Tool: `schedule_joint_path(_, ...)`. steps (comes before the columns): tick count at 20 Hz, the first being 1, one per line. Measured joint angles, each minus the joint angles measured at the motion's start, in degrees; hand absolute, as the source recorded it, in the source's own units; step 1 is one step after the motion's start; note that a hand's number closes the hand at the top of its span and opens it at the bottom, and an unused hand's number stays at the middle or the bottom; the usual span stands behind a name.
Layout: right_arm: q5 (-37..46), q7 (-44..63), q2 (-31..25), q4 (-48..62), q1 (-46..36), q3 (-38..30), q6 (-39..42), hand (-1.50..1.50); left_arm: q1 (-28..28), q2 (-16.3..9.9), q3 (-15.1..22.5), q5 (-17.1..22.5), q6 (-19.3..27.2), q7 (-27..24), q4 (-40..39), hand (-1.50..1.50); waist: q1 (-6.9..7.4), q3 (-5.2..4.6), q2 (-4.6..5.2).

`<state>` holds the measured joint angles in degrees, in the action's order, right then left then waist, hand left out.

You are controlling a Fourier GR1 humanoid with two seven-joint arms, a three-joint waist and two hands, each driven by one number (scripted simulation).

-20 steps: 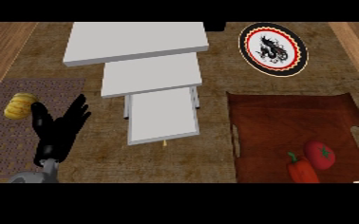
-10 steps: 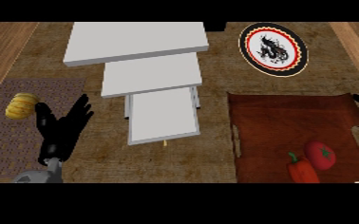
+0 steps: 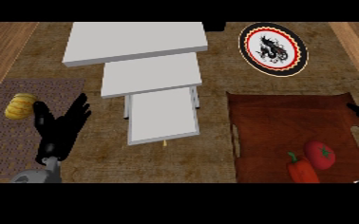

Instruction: Pick the tomato from the tray and place it in the tiered shelf

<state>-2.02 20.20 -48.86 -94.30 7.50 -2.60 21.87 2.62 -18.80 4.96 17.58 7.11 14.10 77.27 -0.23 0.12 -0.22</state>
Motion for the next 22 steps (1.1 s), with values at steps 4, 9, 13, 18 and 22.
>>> schedule_joint_path(4,3.98,1.66,3.93,-1.66,0.38,-0.18,0.24,-1.5,-0.28,1.37,-0.53,-1.38,-0.17,0.45,0.5,0.0,0.06,0.0,0.03)
schedule_joint_path(9,9.51,0.8,7.8,0.53,-0.55,0.06,0.78,-1.5,-0.47,1.4,-2.1,-2.02,-1.93,1.23,0.95,0.0,0.19,0.02,0.06)
schedule_joint_path(13,15.13,-0.21,11.15,2.49,-1.19,0.93,-0.67,-1.5,-0.75,1.99,-3.16,-2.6,-2.71,1.56,0.87,0.0,0.23,0.0,0.09)
schedule_joint_path(18,21.04,-2.39,14.08,6.48,-2.95,0.5,-1.54,-1.5,-0.05,3.29,-4.02,-4.11,-2.72,2.6,1.09,0.0,0.27,0.03,0.08)
schedule_joint_path(22,24.97,-5.39,17.0,10.31,-4.66,0.35,-3.64,-1.5,-0.22,5.14,-3.88,-6.27,-2.36,0.52,0.27,0.0,0.26,0.06,-0.01)
